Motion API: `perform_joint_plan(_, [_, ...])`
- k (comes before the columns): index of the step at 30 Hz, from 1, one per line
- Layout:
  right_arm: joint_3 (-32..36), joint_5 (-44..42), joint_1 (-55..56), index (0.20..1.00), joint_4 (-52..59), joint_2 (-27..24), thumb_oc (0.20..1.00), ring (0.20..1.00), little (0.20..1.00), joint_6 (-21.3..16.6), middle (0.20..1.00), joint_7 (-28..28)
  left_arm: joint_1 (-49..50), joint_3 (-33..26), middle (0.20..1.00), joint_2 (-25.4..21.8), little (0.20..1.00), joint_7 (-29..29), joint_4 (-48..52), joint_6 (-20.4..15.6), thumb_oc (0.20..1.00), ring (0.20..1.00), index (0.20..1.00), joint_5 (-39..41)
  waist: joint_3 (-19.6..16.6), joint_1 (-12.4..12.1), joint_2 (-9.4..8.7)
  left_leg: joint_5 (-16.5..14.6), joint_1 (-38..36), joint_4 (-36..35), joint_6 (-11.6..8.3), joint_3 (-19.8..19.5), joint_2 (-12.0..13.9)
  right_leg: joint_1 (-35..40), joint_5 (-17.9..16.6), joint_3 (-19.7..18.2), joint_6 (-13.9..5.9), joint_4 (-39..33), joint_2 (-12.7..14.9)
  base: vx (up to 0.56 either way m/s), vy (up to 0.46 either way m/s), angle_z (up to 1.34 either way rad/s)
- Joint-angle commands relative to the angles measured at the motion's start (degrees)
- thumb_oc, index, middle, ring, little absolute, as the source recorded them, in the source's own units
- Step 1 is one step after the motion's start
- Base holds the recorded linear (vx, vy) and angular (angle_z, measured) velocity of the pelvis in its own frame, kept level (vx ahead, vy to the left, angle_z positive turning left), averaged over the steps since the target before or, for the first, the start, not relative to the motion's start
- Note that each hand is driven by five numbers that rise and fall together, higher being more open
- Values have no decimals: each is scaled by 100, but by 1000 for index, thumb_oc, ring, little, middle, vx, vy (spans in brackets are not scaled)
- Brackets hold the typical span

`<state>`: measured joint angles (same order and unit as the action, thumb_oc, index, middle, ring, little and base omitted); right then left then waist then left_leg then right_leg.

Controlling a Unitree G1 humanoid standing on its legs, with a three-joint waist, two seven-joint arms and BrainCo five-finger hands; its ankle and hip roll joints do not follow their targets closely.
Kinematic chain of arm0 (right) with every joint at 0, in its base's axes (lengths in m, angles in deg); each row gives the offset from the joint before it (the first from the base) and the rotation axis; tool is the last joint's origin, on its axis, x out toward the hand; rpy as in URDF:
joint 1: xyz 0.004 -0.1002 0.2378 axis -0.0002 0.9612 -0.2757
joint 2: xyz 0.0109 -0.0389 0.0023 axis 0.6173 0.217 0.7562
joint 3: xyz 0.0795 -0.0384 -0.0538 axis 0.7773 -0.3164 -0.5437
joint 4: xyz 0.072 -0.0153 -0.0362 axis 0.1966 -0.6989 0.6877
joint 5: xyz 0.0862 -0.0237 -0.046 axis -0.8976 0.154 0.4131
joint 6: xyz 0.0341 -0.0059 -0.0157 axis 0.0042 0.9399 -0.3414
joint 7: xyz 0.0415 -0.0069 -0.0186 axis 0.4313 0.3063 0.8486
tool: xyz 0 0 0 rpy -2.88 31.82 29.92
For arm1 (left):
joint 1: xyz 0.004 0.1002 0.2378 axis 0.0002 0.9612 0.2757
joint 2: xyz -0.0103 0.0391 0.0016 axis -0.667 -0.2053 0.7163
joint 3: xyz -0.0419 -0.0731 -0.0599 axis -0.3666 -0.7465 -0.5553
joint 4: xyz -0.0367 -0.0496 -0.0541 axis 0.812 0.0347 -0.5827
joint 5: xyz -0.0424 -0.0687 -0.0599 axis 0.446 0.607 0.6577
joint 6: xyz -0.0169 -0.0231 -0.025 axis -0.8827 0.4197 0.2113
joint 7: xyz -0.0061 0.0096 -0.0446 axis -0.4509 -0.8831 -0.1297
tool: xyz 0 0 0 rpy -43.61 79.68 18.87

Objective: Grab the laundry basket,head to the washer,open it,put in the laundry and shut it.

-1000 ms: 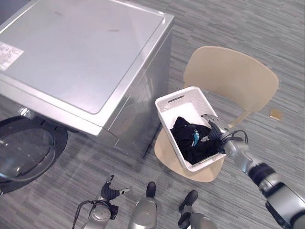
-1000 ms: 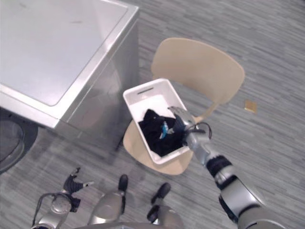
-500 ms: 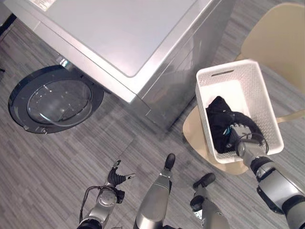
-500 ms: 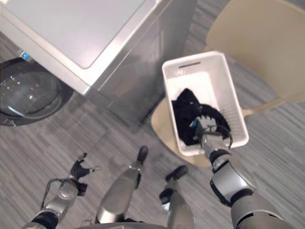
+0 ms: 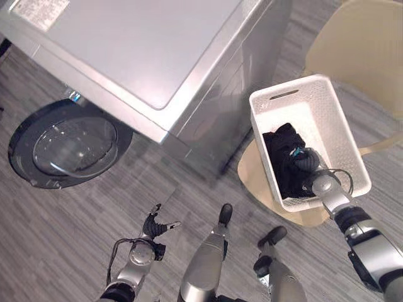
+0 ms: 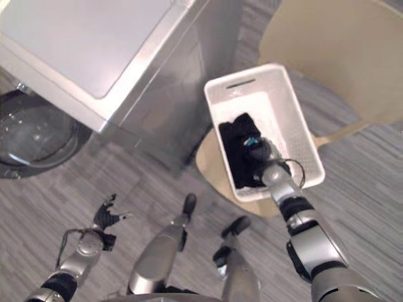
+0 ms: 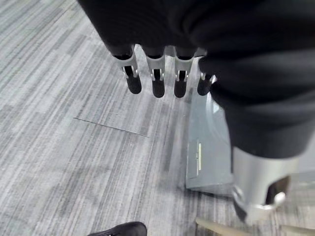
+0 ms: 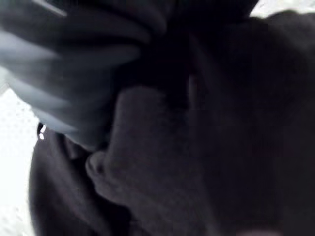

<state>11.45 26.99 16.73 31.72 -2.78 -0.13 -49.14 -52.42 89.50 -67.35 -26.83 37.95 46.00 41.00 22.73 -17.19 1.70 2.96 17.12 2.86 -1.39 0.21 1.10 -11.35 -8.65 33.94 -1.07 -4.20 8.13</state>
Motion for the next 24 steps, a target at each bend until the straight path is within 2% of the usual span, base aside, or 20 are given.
perform_joint_plan(1, [-9,-692,77,200,273,24,200,200,200,-483,200,22,278,111,1000,0,1000,5,-22,4,1000,1000,1000,164,-344,15,-72,108,59,-436,-306,82,-119,302,1462,-255,-663,928,184,56,18,-18])
perform_joint_plan(3, [113,-1063,530,200,1136,234,200,200,200,-667,200,271,420,-32,1000,62,1000,45,22,90,1000,1000,1000,92,-507,156,-176,5,-204,-404,-272,149,-94,606,1468,-323,-679,814,171,56,32,-18])
perform_joint_plan(6, [164,-1230,883,200,1867,307,200,200,200,-738,200,528,582,-160,1000,96,1000,67,47,136,1000,1000,1000,68,-626,274,-231,-91,-454,-382,-231,211,-96,847,1477,-367,-700,763,168,52,55,-31])
perform_joint_plan(8, [209,-1342,1315,200,2634,401,200,200,200,-841,200,861,764,-306,1000,157,1000,145,-6,228,1000,1000,1000,-32,-840,417,-300,-248,-772,-315,-158,307,-122,1121,1522,-456,-716,768,179,57,111,-32])
perform_joint_plan(10, [268,-1333,1547,200,3257,404,200,200,200,-878,200,1044,887,-397,1000,214,1000,145,-42,271,1000,1000,1000,-82,-962,527,-307,-239,-927,-254,-40,419,-143,1199,1430,-451,-716,851,224,-20,119,-21])
perform_joint_plan(15, [335,-1391,2081,200,4168,647,200,200,200,-994,200,1379,1025,-534,1000,322,1000,125,-114,296,1000,1000,1000,-225,-1225,709,-287,-322,-1423,-417,-1,658,-116,1352,1401,-650,-803,1068,259,23,69,-38])
perform_joint_plan(18, [360,-1328,2236,200,4459,682,200,200,200,-1078,200,1412,983,-501,1000,292,1000,98,57,254,1000,1000,1000,-182,-1210,846,-273,-228,-1359,-375,-3,569,-45,1176,1476,-1341,-782,1370,65,-123,-34,-2])
perform_joint_plan(20, [370,-1243,2192,200,4602,695,200,200,200,-1129,200,1344,903,-499,1000,269,1000,44,129,240,1000,1000,1000,-137,-1165,876,-257,-140,-1244,-270,11,511,20,1132,1698,-1732,-700,1805,-145,-268,-76,-4])
perform_joint_plan(22, [359,-1305,2144,200,4652,807,200,200,200,-1196,200,1258,854,-517,1000,271,1000,-60,184,224,1000,1000,1000,-43,-1197,872,-222,40,-1032,-216,20,421,69,1092,1904,-2171,-645,2379,-464,-300,-106,36])
perform_joint_plan(23, [373,-1253,2167,200,4690,842,200,200,200,-1198,200,1209,880,-538,1000,267,1000,-84,202,229,1000,1000,1000,-20,-1245,853,-242,113,-929,-250,26,379,62,1185,1999,-2407,-628,2436,-625,-515,-327,54])
perform_joint_plan(24, [321,-1295,2015,200,4578,903,200,200,200,-1146,200,1100,935,-565,1000,321,1000,-217,400,183,1000,1000,1000,216,-1220,687,-301,599,-337,-350,-247,215,61,1697,2305,-2910,-313,1388,-977,-504,-335,60])
